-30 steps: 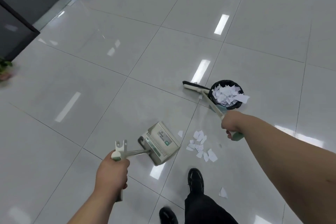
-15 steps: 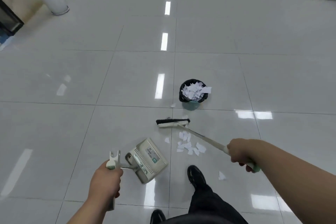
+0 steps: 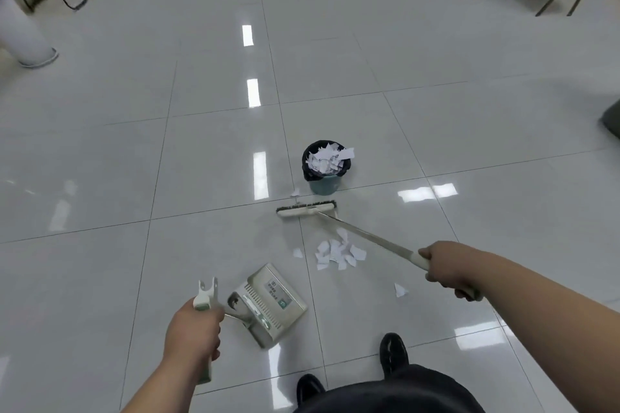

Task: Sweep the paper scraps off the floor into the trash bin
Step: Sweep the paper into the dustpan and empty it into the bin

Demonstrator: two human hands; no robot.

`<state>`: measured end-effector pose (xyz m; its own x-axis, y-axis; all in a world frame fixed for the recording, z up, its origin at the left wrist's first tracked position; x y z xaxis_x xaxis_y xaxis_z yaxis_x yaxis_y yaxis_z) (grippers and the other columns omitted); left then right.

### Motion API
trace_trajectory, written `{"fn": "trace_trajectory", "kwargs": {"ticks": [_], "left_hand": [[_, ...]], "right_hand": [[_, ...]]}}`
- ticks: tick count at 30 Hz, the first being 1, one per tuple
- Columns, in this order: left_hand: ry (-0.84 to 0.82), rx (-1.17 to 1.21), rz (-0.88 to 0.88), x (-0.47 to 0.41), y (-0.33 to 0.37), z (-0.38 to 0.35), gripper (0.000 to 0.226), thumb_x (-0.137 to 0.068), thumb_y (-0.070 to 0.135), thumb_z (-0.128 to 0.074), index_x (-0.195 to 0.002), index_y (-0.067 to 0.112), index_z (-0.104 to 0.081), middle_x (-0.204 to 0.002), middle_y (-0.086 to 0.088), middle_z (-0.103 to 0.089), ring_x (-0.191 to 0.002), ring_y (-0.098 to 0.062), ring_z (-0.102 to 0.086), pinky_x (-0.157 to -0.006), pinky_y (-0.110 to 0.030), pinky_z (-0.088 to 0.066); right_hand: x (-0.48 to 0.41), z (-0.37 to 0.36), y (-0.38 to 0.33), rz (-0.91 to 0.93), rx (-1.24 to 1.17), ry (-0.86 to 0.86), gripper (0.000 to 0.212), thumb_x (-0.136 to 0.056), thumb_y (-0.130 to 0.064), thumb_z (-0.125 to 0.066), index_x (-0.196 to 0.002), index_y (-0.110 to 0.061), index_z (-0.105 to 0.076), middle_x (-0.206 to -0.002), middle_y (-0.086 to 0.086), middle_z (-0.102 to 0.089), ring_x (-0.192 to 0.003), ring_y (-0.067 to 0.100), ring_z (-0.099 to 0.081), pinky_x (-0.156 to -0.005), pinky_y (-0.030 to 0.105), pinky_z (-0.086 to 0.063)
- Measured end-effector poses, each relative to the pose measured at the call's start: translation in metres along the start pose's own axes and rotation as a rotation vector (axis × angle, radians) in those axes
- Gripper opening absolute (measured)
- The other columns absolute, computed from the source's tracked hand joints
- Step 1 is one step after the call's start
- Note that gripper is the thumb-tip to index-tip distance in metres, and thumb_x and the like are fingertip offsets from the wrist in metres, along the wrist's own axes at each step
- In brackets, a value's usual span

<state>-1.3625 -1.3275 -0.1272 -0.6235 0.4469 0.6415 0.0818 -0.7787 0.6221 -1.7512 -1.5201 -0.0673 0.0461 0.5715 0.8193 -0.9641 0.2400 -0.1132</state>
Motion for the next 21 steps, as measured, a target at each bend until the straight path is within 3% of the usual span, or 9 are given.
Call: {"fn": "trace_trajectory", "kwargs": {"ticks": [3, 7, 9, 11, 13, 17, 21], "left_hand": [[0.002, -0.018, -0.002, 0.005, 0.002, 0.003, 0.005, -0.088, 0.000, -0.055, -0.087, 0.005, -0.057, -0.065, -0.013, -0.047, -0.055, -0.023, -0.039, -0.047, -0.027, -0.037], [0.017, -0.034, 0.030, 0.008, 0.002, 0.004, 0.009, -0.087, -0.002, -0.055, -0.087, 0.007, -0.057, -0.066, -0.013, -0.047, -0.056, -0.024, -0.039, -0.047, -0.028, -0.037], [0.032, -0.045, 0.041, 0.007, 0.002, 0.002, 0.010, -0.087, -0.002, -0.055, -0.086, 0.008, -0.056, -0.065, -0.012, -0.046, -0.055, -0.023, -0.039, -0.046, -0.028, -0.036], [0.047, -0.053, 0.055, 0.004, 0.001, -0.001, 0.012, -0.087, -0.002, -0.055, -0.083, 0.009, -0.054, -0.065, -0.012, -0.046, -0.054, -0.023, -0.038, -0.046, -0.027, -0.035], [0.057, -0.044, 0.065, 0.001, 0.001, -0.005, 0.014, -0.088, -0.003, -0.054, -0.082, 0.010, -0.052, -0.065, -0.011, -0.044, -0.053, -0.022, -0.037, -0.047, -0.027, -0.034], [0.068, -0.072, 0.075, -0.003, 0.000, -0.010, 0.014, -0.087, -0.004, -0.054, -0.082, 0.009, -0.051, -0.064, -0.011, -0.044, -0.053, -0.022, -0.037, -0.047, -0.027, -0.034], [0.059, -0.091, 0.081, -0.004, 0.011, -0.012, 0.013, -0.085, -0.004, -0.055, -0.081, 0.008, -0.051, -0.064, -0.012, -0.045, -0.053, -0.023, -0.038, -0.047, -0.027, -0.036]], "right_hand": [[-0.025, -0.006, -0.036, 0.030, -0.077, 0.018, 0.024, -0.094, -0.006, -0.043, -0.109, -0.018, -0.057, -0.084, 0.014, -0.048, -0.055, 0.022, -0.045, -0.045, 0.021, -0.038], [-0.075, -0.009, -0.088, 0.046, -0.186, -0.013, 0.025, -0.099, -0.002, -0.045, -0.119, -0.009, -0.059, -0.080, 0.012, -0.053, -0.057, 0.024, -0.050, -0.044, 0.021, -0.042], [-0.101, -0.013, -0.113, 0.085, -0.191, -0.009, 0.008, -0.098, -0.003, -0.051, -0.100, -0.006, -0.058, -0.075, 0.010, -0.054, -0.059, 0.022, -0.053, -0.048, 0.029, -0.045], [-0.123, -0.024, -0.123, 0.052, -0.120, -0.067, 0.009, -0.101, -0.004, -0.043, -0.097, -0.007, -0.051, -0.073, 0.010, -0.047, -0.059, 0.021, -0.043, -0.051, 0.030, -0.037], [-0.138, -0.039, -0.121, 0.042, 0.030, -0.108, 0.013, -0.101, -0.005, -0.037, -0.108, -0.007, -0.048, -0.081, 0.015, -0.047, -0.060, 0.022, -0.039, -0.053, 0.031, -0.034], [-0.124, -0.057, -0.086, 0.008, 0.077, -0.123, 0.034, -0.098, -0.009, -0.034, -0.129, -0.006, -0.044, -0.109, 0.023, -0.056, -0.064, 0.029, -0.054, -0.058, 0.034, -0.047], [-0.089, -0.033, -0.031, 0.020, 0.328, -0.070, 0.032, -0.098, -0.010, -0.038, -0.128, -0.009, -0.049, -0.105, 0.011, -0.055, -0.057, 0.023, -0.058, -0.039, 0.025, -0.042]]}}
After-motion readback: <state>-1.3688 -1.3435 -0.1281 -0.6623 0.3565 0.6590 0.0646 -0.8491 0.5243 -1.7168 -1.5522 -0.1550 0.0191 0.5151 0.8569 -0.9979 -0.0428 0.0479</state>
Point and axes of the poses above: each hand's wrist, its own x-axis away from the middle knuckle, its own z-axis out of the back of the hand, y = z × x, the point moved 1 cm from there along -x, towards the middle knuckle
